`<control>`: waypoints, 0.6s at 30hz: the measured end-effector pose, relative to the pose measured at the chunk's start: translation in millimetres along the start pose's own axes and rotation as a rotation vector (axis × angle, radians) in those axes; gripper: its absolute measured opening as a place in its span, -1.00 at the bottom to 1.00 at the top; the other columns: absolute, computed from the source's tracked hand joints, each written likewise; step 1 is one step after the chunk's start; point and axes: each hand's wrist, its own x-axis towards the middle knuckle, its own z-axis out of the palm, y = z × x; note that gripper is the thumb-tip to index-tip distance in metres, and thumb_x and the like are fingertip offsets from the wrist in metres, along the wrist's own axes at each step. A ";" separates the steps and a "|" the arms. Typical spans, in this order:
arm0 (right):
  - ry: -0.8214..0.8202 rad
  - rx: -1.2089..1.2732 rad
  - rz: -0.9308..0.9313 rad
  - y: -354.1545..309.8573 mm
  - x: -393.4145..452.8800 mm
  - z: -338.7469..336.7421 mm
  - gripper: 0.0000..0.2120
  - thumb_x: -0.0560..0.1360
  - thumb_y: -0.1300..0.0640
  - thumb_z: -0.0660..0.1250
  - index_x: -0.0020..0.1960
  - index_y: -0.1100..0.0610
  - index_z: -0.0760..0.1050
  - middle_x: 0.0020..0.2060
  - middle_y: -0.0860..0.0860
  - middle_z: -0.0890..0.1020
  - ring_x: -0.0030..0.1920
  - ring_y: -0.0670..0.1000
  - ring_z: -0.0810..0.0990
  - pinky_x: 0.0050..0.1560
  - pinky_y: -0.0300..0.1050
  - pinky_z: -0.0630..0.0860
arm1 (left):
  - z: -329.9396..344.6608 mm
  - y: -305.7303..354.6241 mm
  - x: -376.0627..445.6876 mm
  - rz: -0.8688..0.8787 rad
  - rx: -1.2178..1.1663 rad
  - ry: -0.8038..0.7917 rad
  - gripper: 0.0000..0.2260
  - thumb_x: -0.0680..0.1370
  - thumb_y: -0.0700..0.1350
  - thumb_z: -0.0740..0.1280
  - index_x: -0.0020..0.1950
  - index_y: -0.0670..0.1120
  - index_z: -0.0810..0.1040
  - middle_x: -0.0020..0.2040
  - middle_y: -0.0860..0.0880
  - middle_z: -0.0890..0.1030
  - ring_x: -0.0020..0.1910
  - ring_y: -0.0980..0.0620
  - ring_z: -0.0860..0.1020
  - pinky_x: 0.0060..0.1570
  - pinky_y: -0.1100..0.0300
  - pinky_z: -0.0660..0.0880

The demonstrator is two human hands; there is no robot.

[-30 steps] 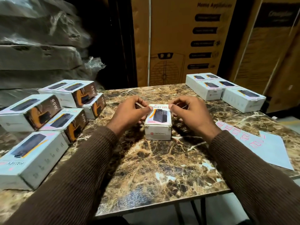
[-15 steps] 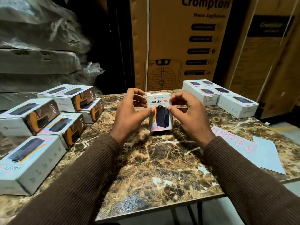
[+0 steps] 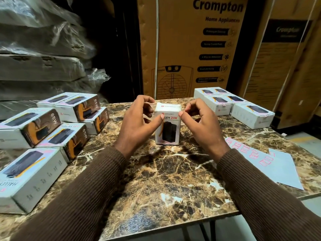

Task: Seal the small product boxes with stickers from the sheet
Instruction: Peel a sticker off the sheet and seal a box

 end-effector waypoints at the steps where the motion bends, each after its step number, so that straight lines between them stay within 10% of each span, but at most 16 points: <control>1: 0.008 0.015 0.003 -0.3 0.6 -0.4 -0.90 0.63 0.13 0.39 0.04 0.15 0.50 -0.06 -0.05 0.60 -0.07 -0.19 0.56 -0.14 -0.31 0.53 | 0.2 0.4 0.0 0.030 0.027 0.023 -0.68 0.57 -0.04 0.49 0.27 -0.02 0.48 0.06 -0.01 0.56 0.04 0.04 0.57 -0.08 0.11 0.62; 11: -0.074 0.303 0.227 10.8 16.0 4.7 -0.76 0.73 0.06 0.22 0.28 0.01 0.63 0.23 -0.07 0.67 0.27 -0.09 0.61 0.24 -0.13 0.56 | 6.4 16.4 -2.8 0.354 0.126 0.048 -0.79 0.64 -0.16 0.42 0.27 -0.13 0.64 0.09 0.01 0.59 0.02 0.14 0.55 -0.05 0.33 0.54; 18: -0.034 0.293 0.198 6.8 10.0 1.9 -0.73 0.74 0.08 0.22 0.12 0.13 0.68 0.04 0.03 0.73 0.14 0.03 0.68 0.19 0.08 0.64 | 8.0 12.4 -4.0 0.306 0.196 0.023 -0.71 0.63 0.09 0.38 0.21 -0.07 0.67 0.13 0.04 0.60 0.11 0.10 0.57 0.04 0.04 0.60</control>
